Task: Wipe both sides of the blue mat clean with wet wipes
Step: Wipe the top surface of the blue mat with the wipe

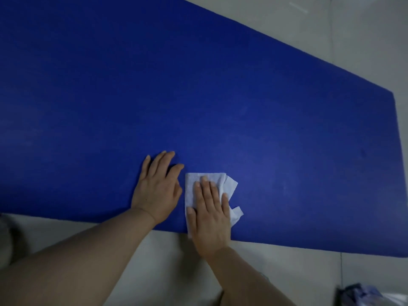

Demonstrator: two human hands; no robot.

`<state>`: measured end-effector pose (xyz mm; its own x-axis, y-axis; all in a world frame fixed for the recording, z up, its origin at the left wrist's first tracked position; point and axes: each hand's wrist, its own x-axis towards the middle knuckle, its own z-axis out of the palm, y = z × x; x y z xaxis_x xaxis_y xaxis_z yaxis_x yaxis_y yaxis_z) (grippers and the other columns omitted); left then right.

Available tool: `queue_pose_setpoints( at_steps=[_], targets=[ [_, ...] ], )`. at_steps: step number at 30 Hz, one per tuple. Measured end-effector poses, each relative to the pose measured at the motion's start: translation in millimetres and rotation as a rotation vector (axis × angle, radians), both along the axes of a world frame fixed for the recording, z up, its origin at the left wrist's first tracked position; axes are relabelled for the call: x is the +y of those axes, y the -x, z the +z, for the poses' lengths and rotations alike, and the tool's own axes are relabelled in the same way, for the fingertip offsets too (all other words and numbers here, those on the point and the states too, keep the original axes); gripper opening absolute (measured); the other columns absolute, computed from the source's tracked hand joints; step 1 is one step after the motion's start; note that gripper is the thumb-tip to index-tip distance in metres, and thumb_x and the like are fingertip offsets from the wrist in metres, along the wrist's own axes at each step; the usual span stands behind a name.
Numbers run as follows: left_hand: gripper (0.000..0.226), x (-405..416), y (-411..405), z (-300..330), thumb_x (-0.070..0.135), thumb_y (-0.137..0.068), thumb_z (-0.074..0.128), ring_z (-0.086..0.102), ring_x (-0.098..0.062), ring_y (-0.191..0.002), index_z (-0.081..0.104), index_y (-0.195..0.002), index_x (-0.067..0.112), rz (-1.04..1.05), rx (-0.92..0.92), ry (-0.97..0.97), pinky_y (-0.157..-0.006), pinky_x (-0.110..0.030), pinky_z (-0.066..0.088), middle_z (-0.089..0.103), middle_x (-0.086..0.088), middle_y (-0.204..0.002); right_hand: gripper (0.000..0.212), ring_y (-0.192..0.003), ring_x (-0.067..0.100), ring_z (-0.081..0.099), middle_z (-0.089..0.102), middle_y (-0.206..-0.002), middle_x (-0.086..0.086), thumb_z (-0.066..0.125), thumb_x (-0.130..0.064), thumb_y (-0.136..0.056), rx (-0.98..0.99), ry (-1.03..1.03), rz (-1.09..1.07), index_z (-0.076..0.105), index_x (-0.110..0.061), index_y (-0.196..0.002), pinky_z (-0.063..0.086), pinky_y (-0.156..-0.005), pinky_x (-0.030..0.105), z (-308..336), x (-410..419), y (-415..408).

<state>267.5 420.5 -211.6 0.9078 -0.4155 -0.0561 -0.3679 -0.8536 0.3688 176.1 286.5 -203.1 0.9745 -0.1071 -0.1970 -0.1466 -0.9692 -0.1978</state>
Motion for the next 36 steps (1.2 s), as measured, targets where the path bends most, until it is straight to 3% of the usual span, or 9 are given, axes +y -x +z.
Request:
queue_pose_setpoints(
  at_steps=[3,8,10,12,15,21,26,32,36],
  targets=[
    [0.047,2.4,-2.0,0.1,0.025,-0.086,0.032,0.035,-0.028,-0.131,0.062,-0.119,0.011,-0.017,0.024,0.013,-0.114,-0.046,0.016,0.049,-0.016,-0.138,0.056,-0.145,0.018,0.015,0.024,-0.156,0.002,0.008,-0.042,-0.102,0.033,0.078,-0.045,0.025,-0.016,-0.149,0.010,-0.114,0.043,-3.5,-29.9,3.7],
    [0.046,0.6,-2.3,-1.3,0.024,-0.087,0.032,0.037,-0.030,-0.131,0.063,-0.118,0.009,0.001,-0.020,0.047,-0.115,-0.045,0.016,0.049,-0.016,-0.137,0.062,-0.146,0.017,-0.009,-0.002,-0.160,0.001,-0.002,-0.050,-0.094,0.075,0.111,-0.465,-0.004,-0.021,-0.149,-0.003,-0.119,0.045,-11.3,-72.8,9.7],
    [0.046,0.1,-2.5,-1.3,0.023,-0.086,0.032,0.037,-0.030,-0.131,0.063,-0.117,0.008,0.003,-0.028,0.046,-0.115,-0.045,0.015,0.050,-0.017,-0.137,0.061,-0.145,0.027,0.014,0.017,-0.157,0.008,0.004,-0.046,-0.098,0.038,0.132,-0.407,0.014,-0.014,-0.149,0.017,-0.115,0.053,-5.9,-42.4,2.2],
    [0.046,0.7,-1.2,-0.8,0.024,-0.086,0.033,0.037,-0.030,-0.131,0.063,-0.117,0.008,0.003,-0.028,0.042,-0.115,-0.045,0.015,0.050,-0.017,-0.137,0.059,-0.141,0.028,0.028,0.030,-0.153,0.010,0.007,-0.042,-0.101,0.037,0.092,-0.175,0.029,-0.011,-0.146,0.024,-0.112,0.053,-3.8,-8.8,4.9],
    [0.046,0.6,-2.5,0.1,0.024,-0.086,0.033,0.036,-0.030,-0.131,0.063,-0.117,0.009,-0.009,-0.025,0.030,-0.116,-0.042,0.012,0.050,-0.016,-0.137,0.056,-0.143,0.019,0.021,0.030,-0.154,0.003,0.010,-0.043,-0.101,0.058,0.067,-0.014,0.029,-0.016,-0.147,0.017,-0.112,0.046,0.0,-19.3,12.4],
    [0.046,-0.1,-4.1,-1.1,0.024,-0.085,0.034,0.037,-0.030,-0.130,0.063,-0.117,0.008,-0.001,-0.025,0.030,-0.115,-0.043,0.013,0.050,-0.017,-0.136,0.058,-0.144,0.023,0.016,0.017,-0.157,0.004,0.008,-0.045,-0.102,0.048,0.133,-0.359,0.018,-0.014,-0.150,0.011,-0.113,0.045,-8.1,-42.7,16.2],
    [0.046,1.0,-3.7,0.5,0.024,-0.084,0.035,0.039,-0.030,-0.130,0.063,-0.117,0.009,-0.005,0.004,0.022,-0.116,-0.042,0.013,0.050,-0.016,-0.137,0.057,-0.143,0.021,0.022,0.029,-0.154,0.004,0.009,-0.042,-0.102,0.058,0.073,-0.038,0.029,-0.014,-0.147,0.017,-0.112,0.046,-3.0,-12.3,2.2],
    [0.045,1.3,-4.4,0.0,0.023,-0.086,0.034,0.037,-0.030,-0.131,0.063,-0.117,0.009,-0.004,0.002,0.037,-0.117,-0.040,0.009,0.050,-0.016,-0.136,0.066,-0.143,0.011,-0.019,-0.012,-0.159,-0.002,-0.011,-0.054,-0.087,0.143,0.088,-0.553,-0.015,-0.024,-0.146,-0.008,-0.119,0.041,-1.9,-97.0,10.5],
    [0.045,1.6,-3.4,-0.4,0.024,-0.085,0.035,0.039,-0.031,-0.130,0.063,-0.116,0.008,-0.007,0.016,0.032,-0.117,-0.040,0.009,0.050,-0.016,-0.137,0.062,-0.145,0.026,0.017,0.016,-0.157,0.006,0.005,-0.046,-0.099,0.074,0.123,-0.303,0.018,-0.012,-0.149,0.011,-0.118,0.048,-1.1,-44.6,-2.6]
  ],
)
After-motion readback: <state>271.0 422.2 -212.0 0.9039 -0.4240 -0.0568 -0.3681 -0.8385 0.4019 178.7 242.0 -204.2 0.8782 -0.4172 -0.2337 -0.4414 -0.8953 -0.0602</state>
